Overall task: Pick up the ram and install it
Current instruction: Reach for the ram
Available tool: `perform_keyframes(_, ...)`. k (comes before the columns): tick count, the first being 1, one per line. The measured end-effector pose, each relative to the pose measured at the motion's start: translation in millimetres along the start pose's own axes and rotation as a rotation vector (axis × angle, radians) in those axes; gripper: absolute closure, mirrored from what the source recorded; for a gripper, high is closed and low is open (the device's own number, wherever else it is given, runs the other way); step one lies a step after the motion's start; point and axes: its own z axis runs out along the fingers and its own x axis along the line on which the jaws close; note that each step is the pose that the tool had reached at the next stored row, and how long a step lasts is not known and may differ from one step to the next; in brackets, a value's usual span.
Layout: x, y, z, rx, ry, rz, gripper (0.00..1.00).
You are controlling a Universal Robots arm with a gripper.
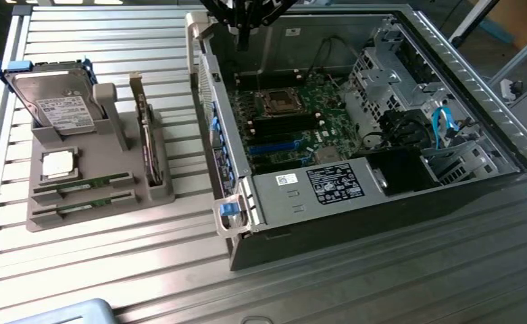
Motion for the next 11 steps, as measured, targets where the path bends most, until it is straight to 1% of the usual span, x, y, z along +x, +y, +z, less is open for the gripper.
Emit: perform_keyframes(11, 14.1, -1.1, -0.4, 0.0000, 0.0000, 0.000, 0.90)
